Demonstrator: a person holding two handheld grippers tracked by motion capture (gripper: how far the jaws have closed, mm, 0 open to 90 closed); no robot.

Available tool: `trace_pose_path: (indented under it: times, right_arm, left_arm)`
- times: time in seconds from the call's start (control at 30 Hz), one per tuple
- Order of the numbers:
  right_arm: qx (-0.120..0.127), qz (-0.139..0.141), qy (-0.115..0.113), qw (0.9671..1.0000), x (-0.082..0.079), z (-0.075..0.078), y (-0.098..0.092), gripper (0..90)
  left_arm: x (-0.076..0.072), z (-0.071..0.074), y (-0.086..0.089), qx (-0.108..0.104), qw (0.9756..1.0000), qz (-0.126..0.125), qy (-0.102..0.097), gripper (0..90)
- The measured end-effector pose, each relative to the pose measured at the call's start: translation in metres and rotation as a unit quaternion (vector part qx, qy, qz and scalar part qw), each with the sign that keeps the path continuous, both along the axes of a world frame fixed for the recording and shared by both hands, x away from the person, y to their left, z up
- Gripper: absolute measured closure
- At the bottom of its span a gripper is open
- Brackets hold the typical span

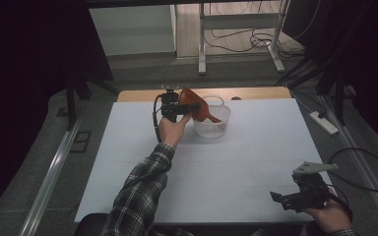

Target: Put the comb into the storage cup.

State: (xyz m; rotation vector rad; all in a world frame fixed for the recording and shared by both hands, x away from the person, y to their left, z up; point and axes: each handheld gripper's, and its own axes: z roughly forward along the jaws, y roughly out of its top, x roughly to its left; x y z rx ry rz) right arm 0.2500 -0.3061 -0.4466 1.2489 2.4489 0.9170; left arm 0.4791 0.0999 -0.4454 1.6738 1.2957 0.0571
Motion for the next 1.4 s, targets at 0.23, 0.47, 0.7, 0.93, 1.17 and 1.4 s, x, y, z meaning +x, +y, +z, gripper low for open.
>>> trace_pose_path:
  times: [0.23, 0.47, 0.7, 0.93, 1.17, 1.4]
  right_arm:
    - [-0.001, 0.000, 0.000, 1.0000, 0.000, 0.000, 0.000, 0.0]
    - [-0.002, 0.001, 0.000, 1.0000, 0.000, 0.000, 0.000, 0.0]
    - [-0.002, 0.001, 0.000, 1.0000, 0.000, 0.000, 0.000, 0.0]
    - [-0.001, 0.002, 0.000, 1.0000, 0.000, 0.000, 0.000, 0.0]
    - [-0.001, 0.005, 0.000, 1.0000, -0.001, 0.000, 0.001, 0.0]
    - [-0.003, 0.006, 0.000, 1.0000, 0.000, 0.000, 0.001, 0.0]
  left_arm:
    - [0.000, 0.003, 0.000, 0.018, 0.9998, -0.005, -0.004, 24.3]
    - [0.000, 0.005, 0.005, 0.030, 0.9994, -0.010, -0.009, 19.8]
    - [0.000, 0.008, 0.008, 0.045, 0.9985, -0.025, -0.021, 13.3]
    - [0.000, 0.010, 0.012, 0.058, 0.9965, -0.054, -0.029, 9.2]
    - [-0.002, 0.014, 0.014, 0.082, 0.9919, -0.080, -0.054, 5.1]
    - [-0.002, 0.017, 0.015, 0.106, 0.9859, -0.102, -0.079, 2.5]
